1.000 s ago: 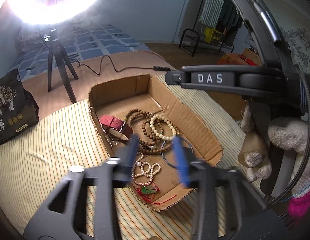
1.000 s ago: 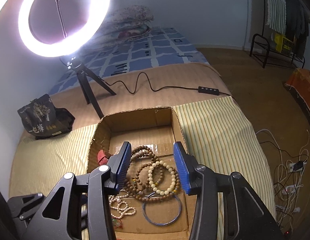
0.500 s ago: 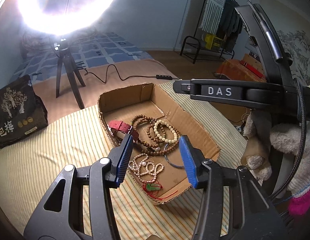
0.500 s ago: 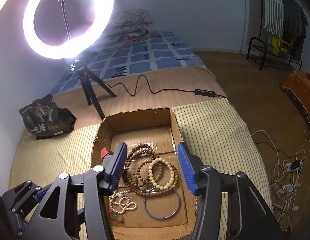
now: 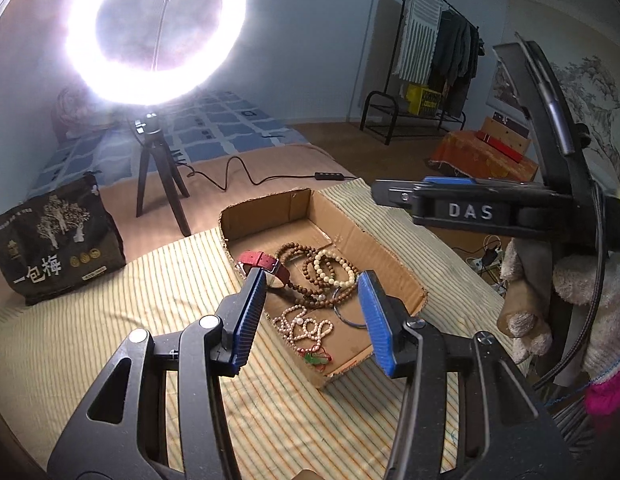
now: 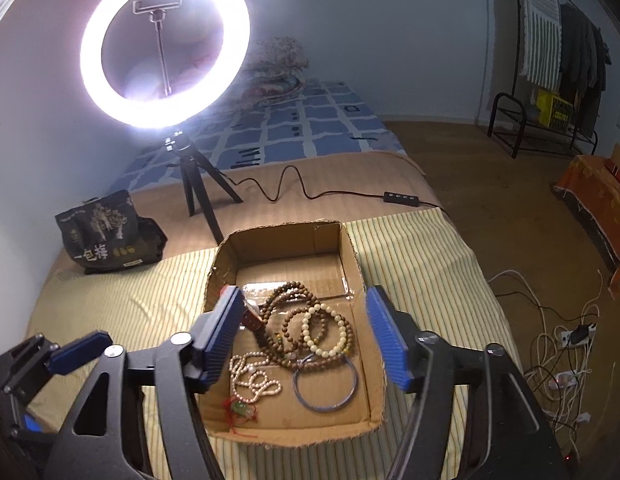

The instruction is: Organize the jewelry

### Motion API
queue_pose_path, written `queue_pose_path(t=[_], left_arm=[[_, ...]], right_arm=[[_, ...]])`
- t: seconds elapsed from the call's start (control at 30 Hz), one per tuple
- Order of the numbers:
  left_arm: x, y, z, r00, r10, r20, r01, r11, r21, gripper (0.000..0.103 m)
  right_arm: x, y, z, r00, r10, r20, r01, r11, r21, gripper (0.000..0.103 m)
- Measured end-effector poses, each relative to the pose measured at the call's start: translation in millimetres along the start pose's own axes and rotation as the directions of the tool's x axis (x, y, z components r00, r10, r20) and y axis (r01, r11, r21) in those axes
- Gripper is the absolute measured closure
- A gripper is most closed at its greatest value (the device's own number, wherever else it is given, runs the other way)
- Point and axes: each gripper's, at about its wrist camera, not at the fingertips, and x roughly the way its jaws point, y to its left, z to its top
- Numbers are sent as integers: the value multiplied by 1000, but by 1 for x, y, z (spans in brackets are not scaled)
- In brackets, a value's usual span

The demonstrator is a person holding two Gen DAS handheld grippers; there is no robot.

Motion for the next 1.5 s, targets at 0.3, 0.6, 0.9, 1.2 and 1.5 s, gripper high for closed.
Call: queue_pose_path(t=[0.3,0.6,0.9,1.2,1.5], left_arm=[[-36,0,-11,1000,1,7,-1,1000,27,54],[-69,6,-19,999,22,48,-23,999,32,33],[-83,17,-22,997,54,63,-54,999,2,21],[-85,18,-28,994,89,60,-90,996,27,17],[-86,18,-28,993,103,59,-105,994,28,9]], right_arm=[[-33,9,-15,999,-31,36,32,999,-24,31],[-65,25,-31,994,-59,96,63,997,-45,24],[-73,25,-41,987,-95,126,98,995,-17,24],[-69,21,-46,987,-107,115,110,994,-17,24],[-69,23,-45,987,-108,118,111,994,-22,24]])
